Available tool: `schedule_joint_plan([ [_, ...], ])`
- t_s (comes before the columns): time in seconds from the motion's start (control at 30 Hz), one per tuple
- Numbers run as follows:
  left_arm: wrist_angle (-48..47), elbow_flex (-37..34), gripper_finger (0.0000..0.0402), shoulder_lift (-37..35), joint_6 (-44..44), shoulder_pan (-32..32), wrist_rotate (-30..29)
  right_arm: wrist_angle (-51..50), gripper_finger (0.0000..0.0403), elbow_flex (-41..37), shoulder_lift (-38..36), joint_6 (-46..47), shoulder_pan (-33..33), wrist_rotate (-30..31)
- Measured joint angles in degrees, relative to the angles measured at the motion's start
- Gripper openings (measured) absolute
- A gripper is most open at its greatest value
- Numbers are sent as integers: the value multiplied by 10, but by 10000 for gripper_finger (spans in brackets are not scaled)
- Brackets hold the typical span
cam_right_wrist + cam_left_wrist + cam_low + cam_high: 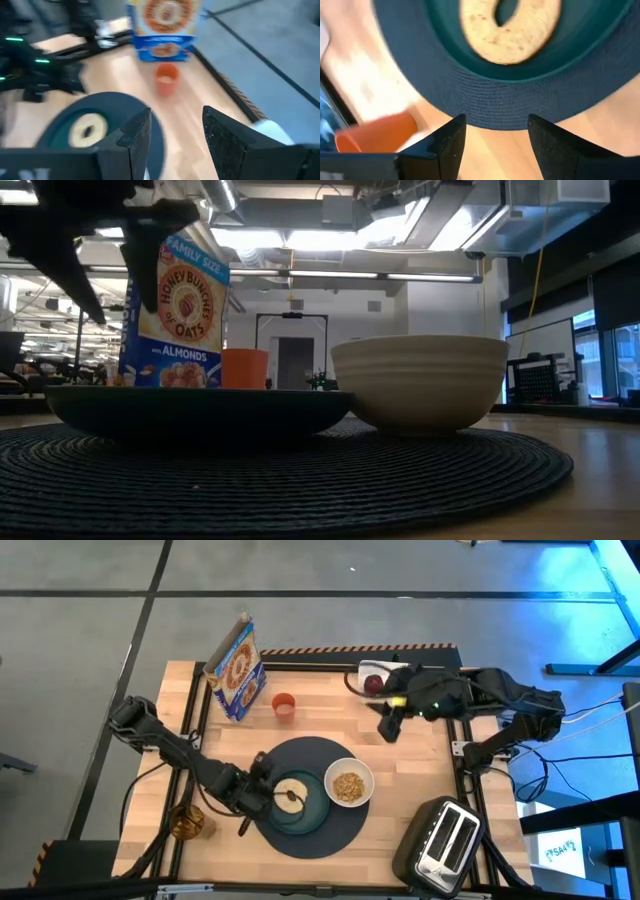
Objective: Arrange a breakfast setting
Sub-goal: Put the apple on the plate
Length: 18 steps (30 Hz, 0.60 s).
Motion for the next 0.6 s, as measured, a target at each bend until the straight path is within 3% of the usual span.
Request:
schedule_joint_plan([
  [0.1, 3, 1, 208, -37, -79, 0, -6, -39, 168, 0, 0, 22, -63, -7],
  [0.23, 33, 1, 207, -92, -170, 3, -46, -52, 168, -28, 6, 27, -168, -59],
  [0.4, 76, 1, 207, -159, -309, 29, -82, -20, 168, -97, 28, 20, -275, -160],
  [0.6, 127, 1, 206, -217, -414, 67, -90, 48, 160, -184, 73, 8, -358, -201],
])
